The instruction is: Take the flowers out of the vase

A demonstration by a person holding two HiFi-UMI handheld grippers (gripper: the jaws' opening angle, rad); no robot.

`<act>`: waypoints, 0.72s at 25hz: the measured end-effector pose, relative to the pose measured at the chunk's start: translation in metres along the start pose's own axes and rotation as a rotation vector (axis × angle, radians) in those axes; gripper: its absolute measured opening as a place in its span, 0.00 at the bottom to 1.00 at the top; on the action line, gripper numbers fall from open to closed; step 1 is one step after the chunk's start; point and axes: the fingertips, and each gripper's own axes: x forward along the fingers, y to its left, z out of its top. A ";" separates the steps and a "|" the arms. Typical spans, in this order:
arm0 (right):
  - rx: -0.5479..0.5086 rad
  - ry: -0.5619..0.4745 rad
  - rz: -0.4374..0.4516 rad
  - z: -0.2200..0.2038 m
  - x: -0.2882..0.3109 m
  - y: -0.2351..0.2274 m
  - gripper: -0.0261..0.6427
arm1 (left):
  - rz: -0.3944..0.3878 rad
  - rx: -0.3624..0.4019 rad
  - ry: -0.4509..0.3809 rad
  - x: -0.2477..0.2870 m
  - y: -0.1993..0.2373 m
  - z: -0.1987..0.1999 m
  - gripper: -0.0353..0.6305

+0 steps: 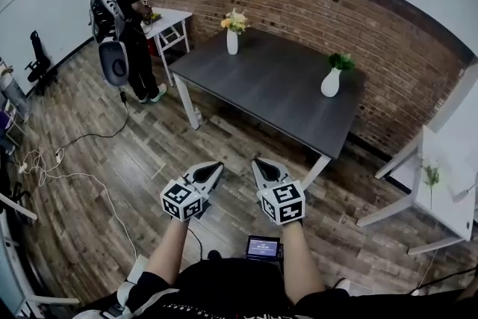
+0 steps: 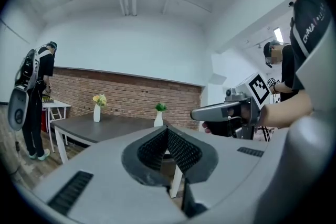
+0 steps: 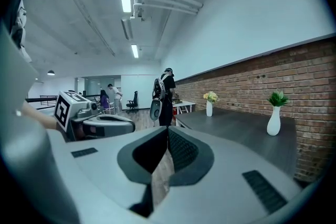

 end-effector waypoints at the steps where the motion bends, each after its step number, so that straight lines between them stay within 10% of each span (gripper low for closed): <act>1: 0.000 0.000 0.000 0.000 0.000 0.000 0.05 | 0.001 -0.002 0.000 0.000 0.000 0.000 0.06; 18: 0.013 0.008 0.051 -0.007 0.000 -0.022 0.05 | 0.040 -0.009 0.013 0.020 -0.002 -0.005 0.06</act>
